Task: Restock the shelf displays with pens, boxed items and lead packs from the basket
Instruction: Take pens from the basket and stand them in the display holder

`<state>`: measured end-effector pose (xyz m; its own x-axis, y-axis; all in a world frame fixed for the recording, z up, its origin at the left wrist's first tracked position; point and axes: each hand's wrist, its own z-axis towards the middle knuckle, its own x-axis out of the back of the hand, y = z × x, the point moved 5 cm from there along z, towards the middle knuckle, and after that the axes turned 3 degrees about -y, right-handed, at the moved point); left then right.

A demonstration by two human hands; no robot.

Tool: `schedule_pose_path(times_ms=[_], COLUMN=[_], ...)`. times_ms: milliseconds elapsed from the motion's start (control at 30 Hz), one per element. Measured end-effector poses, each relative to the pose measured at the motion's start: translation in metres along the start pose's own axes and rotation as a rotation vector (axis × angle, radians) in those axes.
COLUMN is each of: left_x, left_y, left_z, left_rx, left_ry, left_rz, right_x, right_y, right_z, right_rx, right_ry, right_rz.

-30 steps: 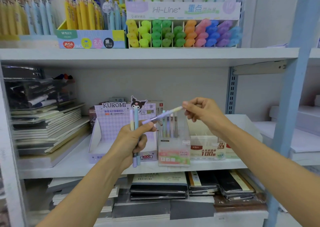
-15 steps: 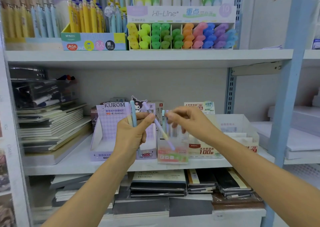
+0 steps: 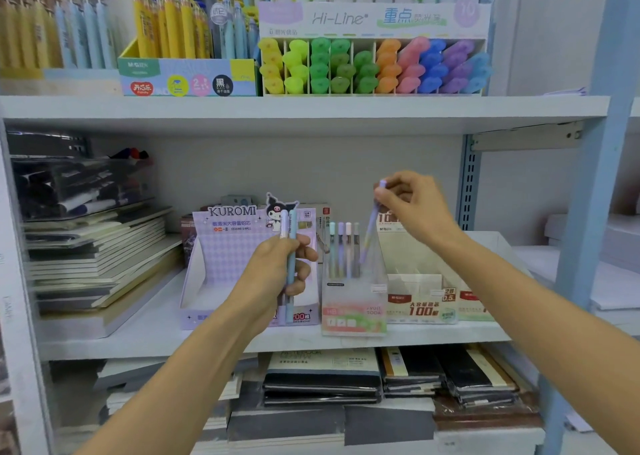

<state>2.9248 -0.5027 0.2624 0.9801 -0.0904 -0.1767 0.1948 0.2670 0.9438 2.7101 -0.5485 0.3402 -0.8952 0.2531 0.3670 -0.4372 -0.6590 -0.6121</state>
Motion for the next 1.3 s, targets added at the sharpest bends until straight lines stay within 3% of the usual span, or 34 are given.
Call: schedule_pose_path(times_ms=[200, 567, 733, 867, 1033, 1100, 1167, 1233, 1300], left_x=[-0.007, 0.001, -0.003, -0.003, -0.001, 0.000, -0.002, -0.006, -0.011], left_y=[-0.006, -0.020, -0.022, -0.020, -0.018, -0.016, -0.014, -0.012, -0.011], left_z=[0.001, 0.011, 0.011, 0.008, 0.003, 0.001, 0.000, -0.003, -0.006], left_rx=[-0.095, -0.027, 0.024, 0.019, 0.011, 0.016, 0.018, 0.016, 0.017], left_ry=[-0.174, -0.160, -0.214, -0.273, -0.307, -0.322, -0.337, -0.359, -0.388], left_rz=[0.031, 0.049, -0.060, -0.058, -0.033, -0.021, 0.001, 0.031, 0.073], right_x=[-0.019, -0.027, -0.033, -0.039, -0.044, -0.039, -0.036, -0.044, -0.054], right_y=[0.035, 0.043, 0.046, 0.046, 0.047, 0.037, 0.019, 0.002, -0.013], right_z=[0.000, 0.007, 0.008, 0.012, 0.014, 0.011, 0.004, -0.007, -0.016], right_rx=[-0.046, 0.022, 0.034, 0.072, -0.007, 0.010, 0.033, -0.017, -0.051], right_ry=[-0.057, -0.155, -0.077, -0.004, -0.064, -0.062, -0.097, -0.257, -0.408], right_rz=[-0.211, -0.348, -0.298, -0.449, -0.559, -0.510, -0.268, 0.104, 0.285])
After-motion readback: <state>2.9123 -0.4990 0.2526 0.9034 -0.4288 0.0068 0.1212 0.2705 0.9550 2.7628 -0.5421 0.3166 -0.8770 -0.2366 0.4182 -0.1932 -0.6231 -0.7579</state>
